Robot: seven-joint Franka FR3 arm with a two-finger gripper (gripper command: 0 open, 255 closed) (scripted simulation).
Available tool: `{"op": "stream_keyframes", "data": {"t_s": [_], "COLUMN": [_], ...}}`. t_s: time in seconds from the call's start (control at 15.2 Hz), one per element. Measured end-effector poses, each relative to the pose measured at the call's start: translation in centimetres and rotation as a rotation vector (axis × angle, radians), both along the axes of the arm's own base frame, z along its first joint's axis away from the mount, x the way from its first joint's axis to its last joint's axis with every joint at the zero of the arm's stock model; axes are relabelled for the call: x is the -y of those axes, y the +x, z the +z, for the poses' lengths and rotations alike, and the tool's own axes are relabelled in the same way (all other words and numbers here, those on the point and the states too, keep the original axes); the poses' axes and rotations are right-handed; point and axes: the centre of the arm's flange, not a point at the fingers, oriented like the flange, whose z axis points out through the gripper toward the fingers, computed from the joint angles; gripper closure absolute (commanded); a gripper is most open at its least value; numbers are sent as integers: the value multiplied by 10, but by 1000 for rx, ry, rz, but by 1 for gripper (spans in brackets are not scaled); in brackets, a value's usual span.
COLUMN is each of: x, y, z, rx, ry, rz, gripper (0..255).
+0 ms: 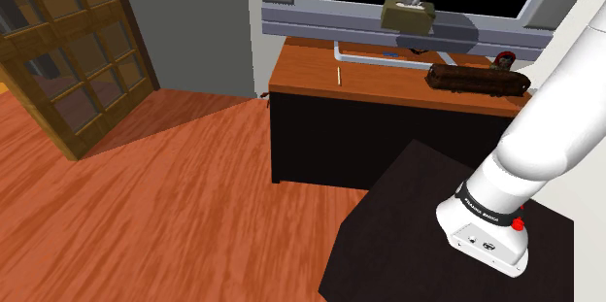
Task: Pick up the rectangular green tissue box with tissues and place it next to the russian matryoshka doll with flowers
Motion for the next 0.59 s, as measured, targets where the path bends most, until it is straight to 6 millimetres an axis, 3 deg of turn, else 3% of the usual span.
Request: {"op": "stream_keyframes", "data": {"t_s": [0.59], "x": [94], "y": [-73], "z": [5], "rx": [0], "ry": [0], "rz": [0], "gripper": [255]}}
